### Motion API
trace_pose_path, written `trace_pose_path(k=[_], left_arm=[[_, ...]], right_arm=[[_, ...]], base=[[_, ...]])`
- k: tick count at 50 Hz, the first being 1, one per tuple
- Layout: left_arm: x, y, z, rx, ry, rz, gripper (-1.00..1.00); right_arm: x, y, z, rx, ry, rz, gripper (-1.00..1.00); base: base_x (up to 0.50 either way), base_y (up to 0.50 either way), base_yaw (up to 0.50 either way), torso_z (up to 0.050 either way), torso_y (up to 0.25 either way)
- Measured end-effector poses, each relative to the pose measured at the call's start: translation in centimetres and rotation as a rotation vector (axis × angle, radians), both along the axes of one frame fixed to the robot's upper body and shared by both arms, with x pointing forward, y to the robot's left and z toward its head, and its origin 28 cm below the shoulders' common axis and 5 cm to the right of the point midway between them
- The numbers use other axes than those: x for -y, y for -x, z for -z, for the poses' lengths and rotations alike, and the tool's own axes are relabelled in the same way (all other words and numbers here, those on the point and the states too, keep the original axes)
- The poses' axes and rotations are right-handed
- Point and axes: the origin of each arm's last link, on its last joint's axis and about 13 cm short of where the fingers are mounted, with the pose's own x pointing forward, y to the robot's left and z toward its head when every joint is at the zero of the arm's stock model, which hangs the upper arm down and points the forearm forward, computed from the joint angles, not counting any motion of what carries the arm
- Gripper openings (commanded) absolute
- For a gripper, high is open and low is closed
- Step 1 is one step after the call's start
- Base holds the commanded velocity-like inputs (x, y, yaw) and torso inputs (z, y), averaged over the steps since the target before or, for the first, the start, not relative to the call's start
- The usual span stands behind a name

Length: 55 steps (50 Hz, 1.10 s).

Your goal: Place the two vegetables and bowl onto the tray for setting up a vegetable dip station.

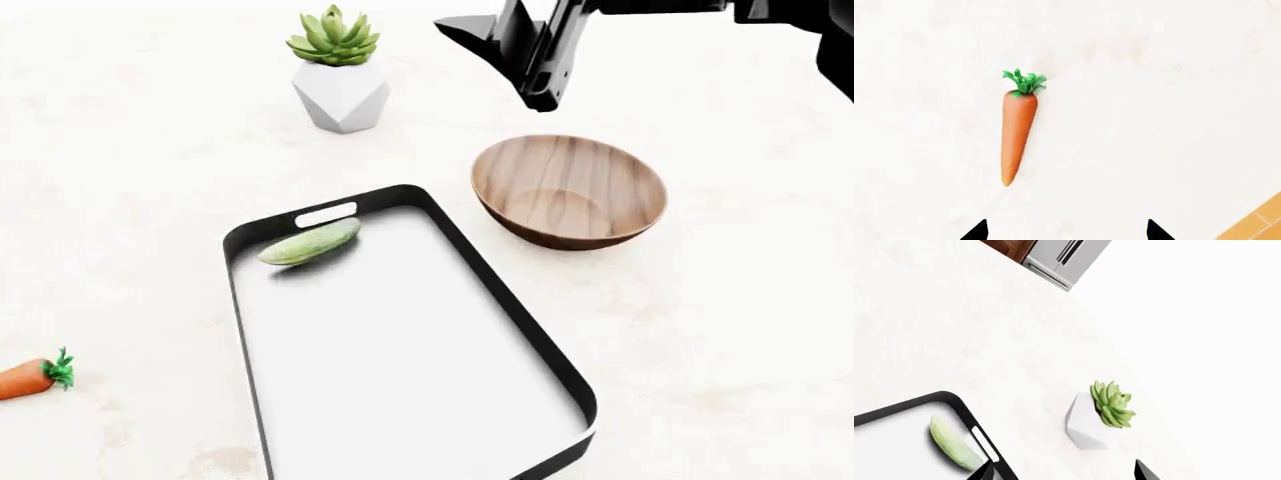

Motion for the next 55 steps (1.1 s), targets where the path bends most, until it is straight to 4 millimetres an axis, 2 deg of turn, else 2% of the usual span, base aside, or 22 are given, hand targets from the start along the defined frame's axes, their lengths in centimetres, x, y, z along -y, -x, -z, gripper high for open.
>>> trace_pose_path(k=[11, 16, 23, 37, 55], left_arm=[[-0.2, -0.7, 0.9, -0.056, -0.024, 0.018, 1.0], [-1.1, -1.1, 1.8, -0.023, 0.028, -0.023, 1.0], [-0.4, -3.4, 3.1, -0.04, 0.073, 0.005, 1.0], [1.1, -6.8, 3.8, -0.071, 0.032, 0.061, 1.0], [0.8, -7.5, 4.4, -0.1, -0.025, 0.044, 1.0]], right_arm=[[0.3, 0.6, 0.1, -0.002, -0.002, 0.016, 1.0], [0.4, 0.9, 0.2, -0.004, -0.003, 0.022, 1.0], [0.5, 1.2, 0.2, -0.008, -0.002, 0.031, 1.0], [0.6, 1.6, 0.4, -0.02, 0.003, 0.046, 1.0], [0.7, 1.9, 0.8, -0.031, 0.002, 0.061, 1.0]], base=[[0.0, 0.0, 0.0, 0.0, 0.0], [0.0, 0.0, 0.0, 0.0, 0.0], [0.0, 0.0, 0.0, 0.0, 0.0], [0.0, 0.0, 0.0, 0.0, 0.0], [0.0, 0.0, 0.0, 0.0, 0.0]])
